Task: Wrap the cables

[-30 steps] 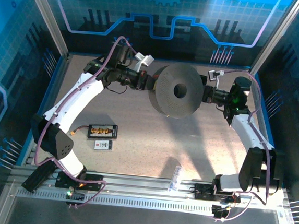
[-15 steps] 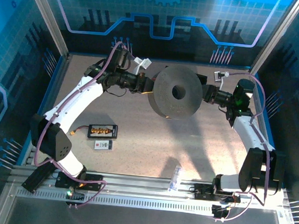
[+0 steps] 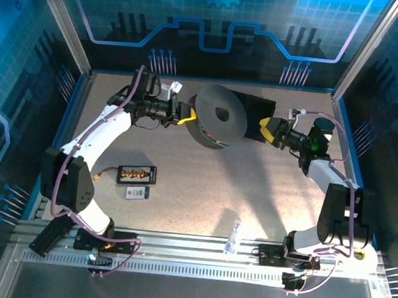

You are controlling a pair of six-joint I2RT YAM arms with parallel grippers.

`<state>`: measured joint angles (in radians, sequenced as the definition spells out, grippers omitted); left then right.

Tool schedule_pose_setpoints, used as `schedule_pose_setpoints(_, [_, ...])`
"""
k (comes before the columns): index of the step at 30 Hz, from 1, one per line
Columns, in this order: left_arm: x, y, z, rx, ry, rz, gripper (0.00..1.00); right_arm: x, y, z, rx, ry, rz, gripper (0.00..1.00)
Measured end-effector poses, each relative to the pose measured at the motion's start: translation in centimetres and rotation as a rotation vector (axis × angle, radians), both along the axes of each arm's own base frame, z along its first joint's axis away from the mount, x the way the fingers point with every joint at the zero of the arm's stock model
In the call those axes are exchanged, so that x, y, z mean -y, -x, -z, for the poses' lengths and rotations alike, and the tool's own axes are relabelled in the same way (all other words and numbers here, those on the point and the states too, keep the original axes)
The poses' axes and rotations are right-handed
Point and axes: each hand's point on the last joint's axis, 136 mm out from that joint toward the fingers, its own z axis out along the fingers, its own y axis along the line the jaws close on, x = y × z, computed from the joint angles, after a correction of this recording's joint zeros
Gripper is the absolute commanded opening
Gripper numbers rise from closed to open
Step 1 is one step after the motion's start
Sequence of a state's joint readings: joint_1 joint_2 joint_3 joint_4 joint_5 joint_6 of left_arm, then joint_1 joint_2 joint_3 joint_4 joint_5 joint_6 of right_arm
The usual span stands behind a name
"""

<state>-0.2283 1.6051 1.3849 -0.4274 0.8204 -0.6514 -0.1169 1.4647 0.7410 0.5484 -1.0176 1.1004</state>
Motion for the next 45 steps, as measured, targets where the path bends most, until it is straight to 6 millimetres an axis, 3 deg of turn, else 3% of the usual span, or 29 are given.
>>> schedule_pose_setpoints(5, [-1.8,-1.0,0.8,-0.015,-0.026,-0.086,0.00,0.3,0.0,0.8,-0.020,0.013,0.021,0.66])
schedule_pose_setpoints(9, [-3.5,-0.8,0.4,0.009,-0.084,-0.163,0.00,0.5,1.2,1.4,-0.033,0.087,0.042,0.76])
schedule_pose_setpoints(13, [-5.7,0.4,-0.4,0.059,-0.199,-0.244,0.00,0.6,3.0,0.5,0.009,0.245,0.078,1.00])
schedule_pose_setpoints(18, [-8.0,2.0,-0.4,0.093,-0.383,-0.309,0.00,0.3,4.8,-0.7,0.054,0.451,0.102,1.00])
schedule_pose_setpoints(26, [-8.5,3.4,1.2,0.134,-0.691,-0.289,0.00,2.5,5.7,2.2,-0.069,0.633,0.205,1.00])
schedule_pose_setpoints(34, [-8.1,1.6,4.2,0.141,-0.885,-0.259,0.00,3.3,6.6,4.0,-0.075,0.554,0.241,1.00])
schedule_pose_setpoints(41, [-7.5,-0.5,7.7,0.100,-0.989,-0.231,0.00,2.9,6.5,3.7,-0.064,0.504,0.209,1.00])
schedule_pose_setpoints(45, [-7.7,-0.7,9.0,0.080,-1.036,-0.223,0.14,2.5,6.5,3.5,-0.052,0.482,0.189,1.00])
